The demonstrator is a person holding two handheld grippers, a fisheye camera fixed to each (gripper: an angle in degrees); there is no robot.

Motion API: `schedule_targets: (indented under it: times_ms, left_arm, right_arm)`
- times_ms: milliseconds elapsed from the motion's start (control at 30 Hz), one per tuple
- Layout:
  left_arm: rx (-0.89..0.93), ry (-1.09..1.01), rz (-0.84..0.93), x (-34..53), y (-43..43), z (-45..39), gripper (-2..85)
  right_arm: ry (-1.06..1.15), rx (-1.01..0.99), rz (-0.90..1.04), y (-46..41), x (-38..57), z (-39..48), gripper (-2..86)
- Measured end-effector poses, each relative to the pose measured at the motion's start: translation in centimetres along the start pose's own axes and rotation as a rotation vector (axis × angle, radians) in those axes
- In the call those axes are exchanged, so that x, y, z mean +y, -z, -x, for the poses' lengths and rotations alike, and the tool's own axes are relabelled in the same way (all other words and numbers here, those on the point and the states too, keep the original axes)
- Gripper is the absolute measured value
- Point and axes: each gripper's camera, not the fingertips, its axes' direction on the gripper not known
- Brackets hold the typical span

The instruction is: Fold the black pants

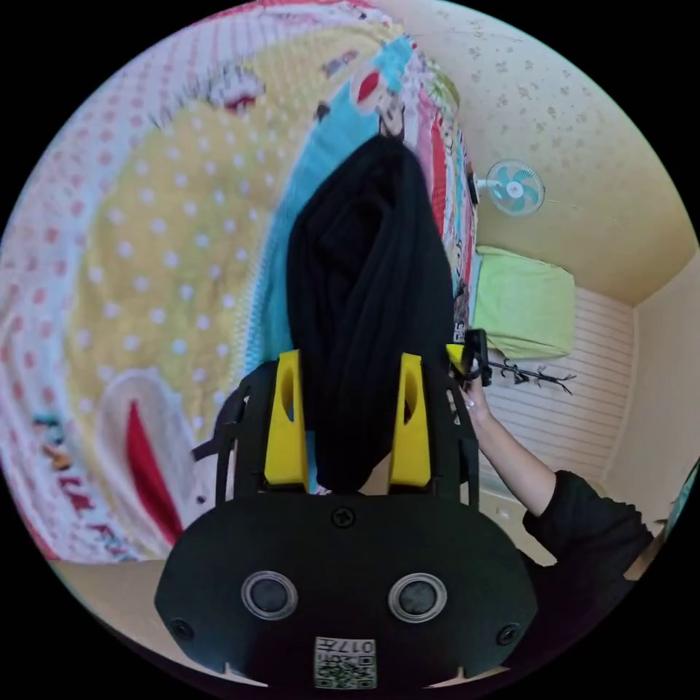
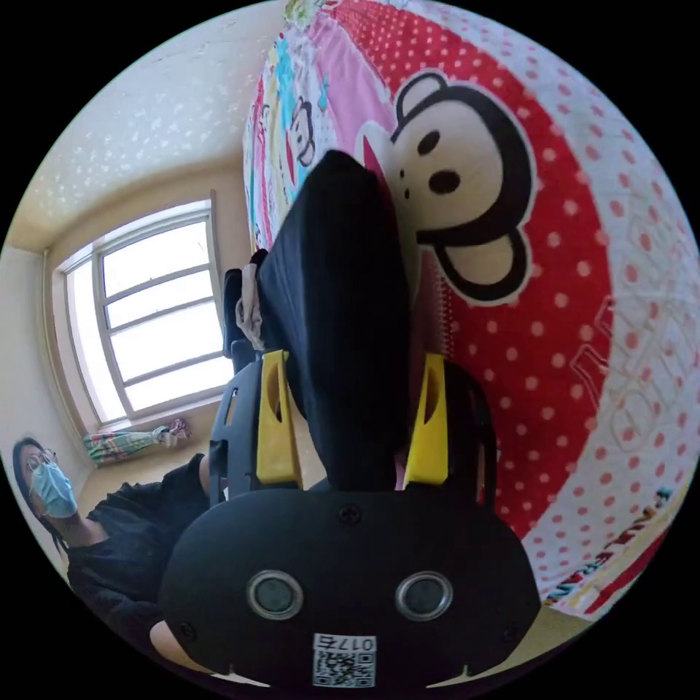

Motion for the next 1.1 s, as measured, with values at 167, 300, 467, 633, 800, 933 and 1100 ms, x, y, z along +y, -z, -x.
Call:
schedule_targets:
  times_ms: [167,300,467,633,800,933,1100]
  left_arm:
    - [-0.074,0.059,-0.125,2.1,0.5,-2.3,11.6]
    - [0.014,0.086,-0.073,4.9,3.5,-3.1,8.9]
    - [0.033,0.079,-0.192,8.6,14.2,-5.7,8.5]
    - [0.041,0.018,-0.371,5.3,26.1,-7.1,8.5]
    - [-0.059,-0.083,-0.519,-2.8,37.4,-7.3,10.9]
    - [-0.199,0.138,-0.508,-5.8,41.8,0.2,7.7]
    - [-0.248,0.537,-0.097,0.3,37.4,13.9,0.5]
  right_arm:
    - [-0.082,0.028,-0.081,-1.1,2.6,1.9,18.5]
    - [-0.042,-0.145,-0.054,-2.2,7.0,4.7,12.3]
    - [0.151,-0.102,-0.014,-6.4,7.7,15.5,9.4]
    - [0.328,-0.092,-0.04,-11.2,2.2,26.7,9.3]
    - [0.393,0.194,-0.136,-14.5,-7.9,34.7,10.4]
    - [0.28,0.629,-0.017,-16.2,-9.9,33.0,5.6]
    - [-0.087,0.932,0.336,-17.7,-0.9,19.0,1.2]
